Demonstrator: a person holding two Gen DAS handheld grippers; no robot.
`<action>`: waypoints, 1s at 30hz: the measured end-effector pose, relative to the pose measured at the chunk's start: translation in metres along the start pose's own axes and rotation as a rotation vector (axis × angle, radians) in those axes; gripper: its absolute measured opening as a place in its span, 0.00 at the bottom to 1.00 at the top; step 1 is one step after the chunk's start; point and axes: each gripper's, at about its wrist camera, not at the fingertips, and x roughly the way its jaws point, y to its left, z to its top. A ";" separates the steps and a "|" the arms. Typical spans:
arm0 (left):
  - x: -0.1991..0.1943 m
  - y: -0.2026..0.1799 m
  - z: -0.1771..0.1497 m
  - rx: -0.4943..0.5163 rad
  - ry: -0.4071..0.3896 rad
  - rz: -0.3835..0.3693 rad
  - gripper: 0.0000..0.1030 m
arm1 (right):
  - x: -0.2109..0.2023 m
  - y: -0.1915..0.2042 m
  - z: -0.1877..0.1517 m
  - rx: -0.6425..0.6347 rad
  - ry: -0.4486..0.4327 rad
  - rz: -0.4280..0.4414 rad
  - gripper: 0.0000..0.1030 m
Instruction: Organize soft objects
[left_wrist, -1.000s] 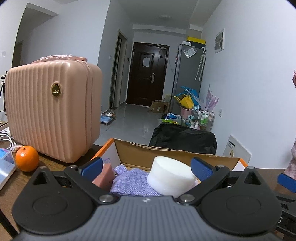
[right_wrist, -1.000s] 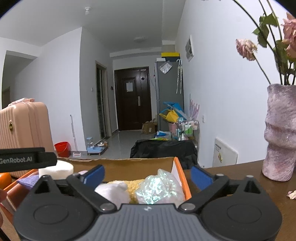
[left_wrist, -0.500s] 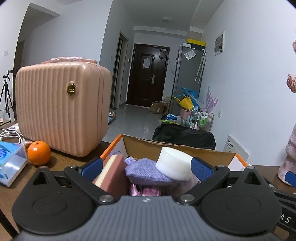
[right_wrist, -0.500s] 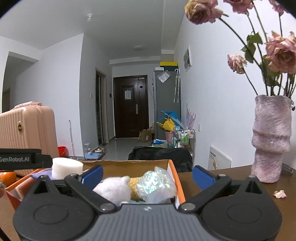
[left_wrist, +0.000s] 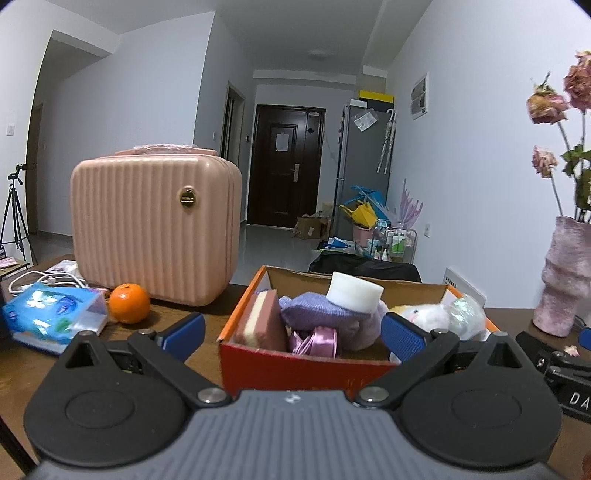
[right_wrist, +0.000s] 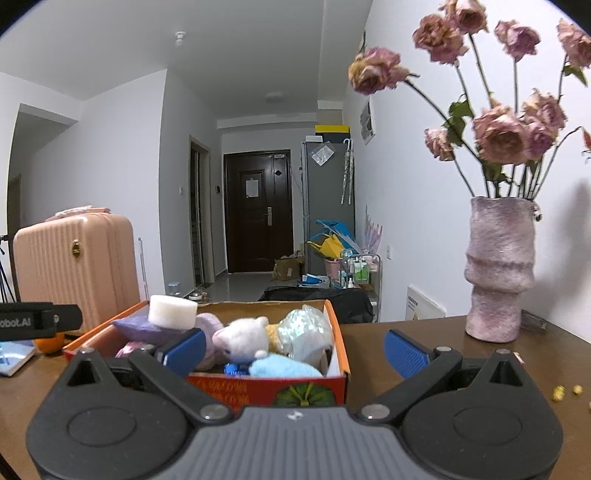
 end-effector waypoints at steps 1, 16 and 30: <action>-0.008 0.003 -0.001 0.000 0.000 -0.003 1.00 | -0.009 0.001 0.000 -0.001 0.001 -0.002 1.00; -0.141 0.027 -0.025 0.036 -0.022 -0.059 1.00 | -0.139 0.006 -0.014 -0.001 0.018 -0.003 1.00; -0.280 0.051 -0.070 0.082 -0.081 -0.118 1.00 | -0.280 0.014 -0.037 -0.037 0.030 0.034 1.00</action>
